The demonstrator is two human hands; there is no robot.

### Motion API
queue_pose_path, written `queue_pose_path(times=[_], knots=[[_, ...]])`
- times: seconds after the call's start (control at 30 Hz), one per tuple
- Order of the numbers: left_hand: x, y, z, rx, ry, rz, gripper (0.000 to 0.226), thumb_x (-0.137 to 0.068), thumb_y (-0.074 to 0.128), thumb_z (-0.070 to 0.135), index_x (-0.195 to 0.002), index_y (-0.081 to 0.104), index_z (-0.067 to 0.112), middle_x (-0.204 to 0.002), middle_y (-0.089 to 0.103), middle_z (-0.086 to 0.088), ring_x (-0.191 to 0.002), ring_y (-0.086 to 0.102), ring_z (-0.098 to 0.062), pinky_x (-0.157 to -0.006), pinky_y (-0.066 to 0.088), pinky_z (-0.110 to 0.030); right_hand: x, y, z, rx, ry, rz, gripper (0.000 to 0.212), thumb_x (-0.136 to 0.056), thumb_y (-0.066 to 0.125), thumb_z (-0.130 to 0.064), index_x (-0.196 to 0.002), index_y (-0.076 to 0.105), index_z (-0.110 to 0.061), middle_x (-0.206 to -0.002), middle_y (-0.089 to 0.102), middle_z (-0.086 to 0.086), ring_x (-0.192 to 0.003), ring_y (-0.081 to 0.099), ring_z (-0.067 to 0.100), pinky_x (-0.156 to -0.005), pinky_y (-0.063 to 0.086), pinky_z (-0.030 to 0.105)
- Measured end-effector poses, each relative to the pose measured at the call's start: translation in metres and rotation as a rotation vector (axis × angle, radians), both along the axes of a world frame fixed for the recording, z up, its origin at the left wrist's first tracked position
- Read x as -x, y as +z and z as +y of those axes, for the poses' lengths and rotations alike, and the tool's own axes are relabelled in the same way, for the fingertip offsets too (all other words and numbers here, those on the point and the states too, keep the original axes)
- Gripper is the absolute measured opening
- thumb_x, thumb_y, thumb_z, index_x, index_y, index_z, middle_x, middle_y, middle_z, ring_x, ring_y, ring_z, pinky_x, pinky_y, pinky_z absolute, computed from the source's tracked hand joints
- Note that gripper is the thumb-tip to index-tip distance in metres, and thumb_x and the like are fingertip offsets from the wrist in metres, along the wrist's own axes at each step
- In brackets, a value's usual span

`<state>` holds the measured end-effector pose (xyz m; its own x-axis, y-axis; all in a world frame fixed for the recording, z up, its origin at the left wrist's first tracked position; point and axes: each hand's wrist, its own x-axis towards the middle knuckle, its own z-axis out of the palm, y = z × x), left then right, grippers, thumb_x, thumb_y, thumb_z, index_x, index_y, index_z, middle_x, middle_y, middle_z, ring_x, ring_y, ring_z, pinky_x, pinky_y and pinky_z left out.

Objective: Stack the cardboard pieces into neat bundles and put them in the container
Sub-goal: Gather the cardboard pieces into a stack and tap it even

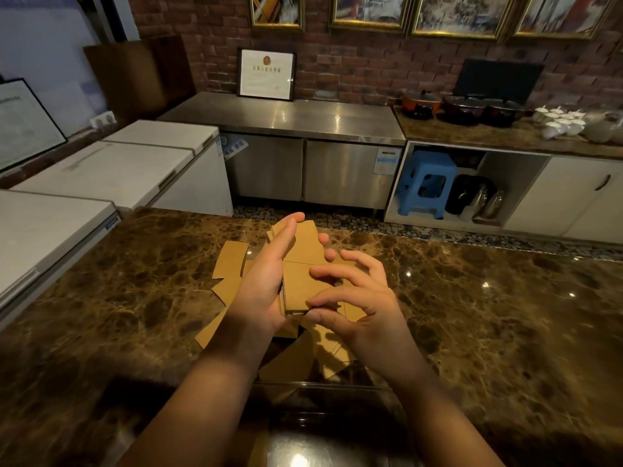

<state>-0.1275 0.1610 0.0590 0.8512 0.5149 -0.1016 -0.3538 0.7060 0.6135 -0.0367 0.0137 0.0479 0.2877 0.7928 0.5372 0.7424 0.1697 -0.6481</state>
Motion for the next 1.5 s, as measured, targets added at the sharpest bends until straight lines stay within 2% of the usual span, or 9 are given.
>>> queue_pose_path(times=[0.13, 0.23, 0.3, 0.43, 0.63, 0.9, 1.2, 1.43, 1.5], knots=[[0.007, -0.015, 0.008, 0.031, 0.105, 0.059, 0.023, -0.097, 0.059, 0.037, -0.116, 0.061, 0.025, -0.091, 0.071, -0.014, -0.073, 0.069, -0.026, -0.062, 0.06, -0.043, -0.033, -0.005, -0.003, 0.097, -0.147, 0.295, 0.017, -0.087, 0.065, -0.049, -0.103, 0.067, -0.055, -0.125, 0.062, -0.029, -0.125, 0.051, -0.002, -0.103, 0.041, 0.022], [0.022, -0.028, 0.02, 0.087, 0.166, 0.118, 0.024, -0.096, 0.062, 0.038, -0.116, 0.062, 0.025, -0.094, 0.072, -0.014, -0.073, 0.069, -0.026, -0.062, 0.059, -0.042, -0.079, -0.023, -0.004, 0.408, -0.444, 0.441, 0.028, -0.093, 0.065, -0.04, -0.12, 0.066, -0.034, -0.123, 0.067, -0.012, -0.093, 0.062, -0.003, -0.069, 0.047, 0.006], [0.028, -0.035, 0.026, 0.103, 0.183, 0.158, 0.026, -0.094, 0.064, 0.04, -0.115, 0.064, 0.025, -0.095, 0.074, -0.013, -0.074, 0.07, -0.026, -0.063, 0.06, -0.042, -0.096, -0.045, 0.0, 0.763, -0.507, 0.413, 0.051, -0.09, 0.067, -0.049, -0.131, 0.061, -0.019, -0.127, 0.066, 0.001, -0.095, 0.063, 0.007, -0.077, 0.049, 0.019], [0.023, -0.038, 0.023, 0.096, 0.17, 0.18, 0.026, -0.094, 0.063, 0.039, -0.117, 0.064, 0.026, -0.096, 0.075, -0.014, -0.075, 0.072, -0.027, -0.065, 0.061, -0.043, -0.095, -0.072, 0.022, 1.003, -0.524, 0.366, 0.058, -0.081, 0.065, -0.068, -0.093, 0.066, -0.011, -0.095, 0.069, 0.006, -0.082, 0.065, 0.021, -0.076, 0.054, 0.038], [0.011, -0.041, 0.013, 0.078, 0.135, 0.239, 0.028, -0.095, 0.062, 0.038, -0.121, 0.063, 0.029, -0.1, 0.076, -0.014, -0.079, 0.074, -0.027, -0.065, 0.061, -0.044, -0.088, -0.081, 0.056, 1.156, -0.62, 0.284, 0.095, -0.061, 0.086, -0.062, -0.134, 0.052, -0.013, -0.138, 0.056, 0.013, -0.131, 0.046, 0.036, -0.107, 0.04, 0.051], [0.015, -0.043, 0.018, 0.109, 0.177, 0.219, 0.029, -0.097, 0.061, 0.033, -0.125, 0.06, 0.028, -0.092, 0.076, -0.014, -0.074, 0.073, -0.027, -0.068, 0.061, -0.043, -0.096, -0.09, 0.047, 0.991, -0.422, 0.467, 0.064, -0.069, 0.09, -0.015, -0.126, 0.061, -0.01, -0.119, 0.066, 0.007, -0.109, 0.059, 0.026, -0.094, 0.051, 0.039], [0.009, -0.045, 0.015, 0.162, 0.209, 0.233, 0.027, -0.097, 0.062, 0.03, -0.124, 0.06, 0.029, -0.092, 0.076, -0.015, -0.072, 0.072, -0.028, -0.065, 0.061, -0.043, -0.085, -0.087, 0.033, 1.116, -0.402, 0.313, 0.089, -0.066, 0.092, -0.028, -0.14, 0.044, -0.015, -0.139, 0.056, 0.009, -0.128, 0.051, 0.03, -0.104, 0.045, 0.042], [0.008, -0.049, 0.011, 0.059, 0.227, 0.282, 0.02, -0.093, 0.067, 0.031, -0.113, 0.067, 0.032, -0.098, 0.074, -0.013, -0.078, 0.072, -0.027, -0.066, 0.058, -0.043, -0.085, -0.038, 0.02, 0.472, -0.402, 0.969, 0.028, -0.081, 0.081, -0.014, -0.104, 0.066, -0.022, -0.089, 0.076, 0.0, -0.079, 0.073, 0.017, -0.058, 0.056, 0.024], [0.004, -0.05, 0.005, 0.01, 0.232, 0.293, 0.014, -0.092, 0.07, 0.03, -0.105, 0.071, 0.034, -0.097, 0.075, -0.012, -0.077, 0.072, -0.026, -0.065, 0.058, -0.042, -0.071, -0.024, 0.02, 0.298, -0.329, 1.076, 0.024, -0.084, 0.079, -0.014, -0.101, 0.065, -0.024, -0.086, 0.08, 0.0, -0.079, 0.077, 0.017, -0.061, 0.059, 0.029]])
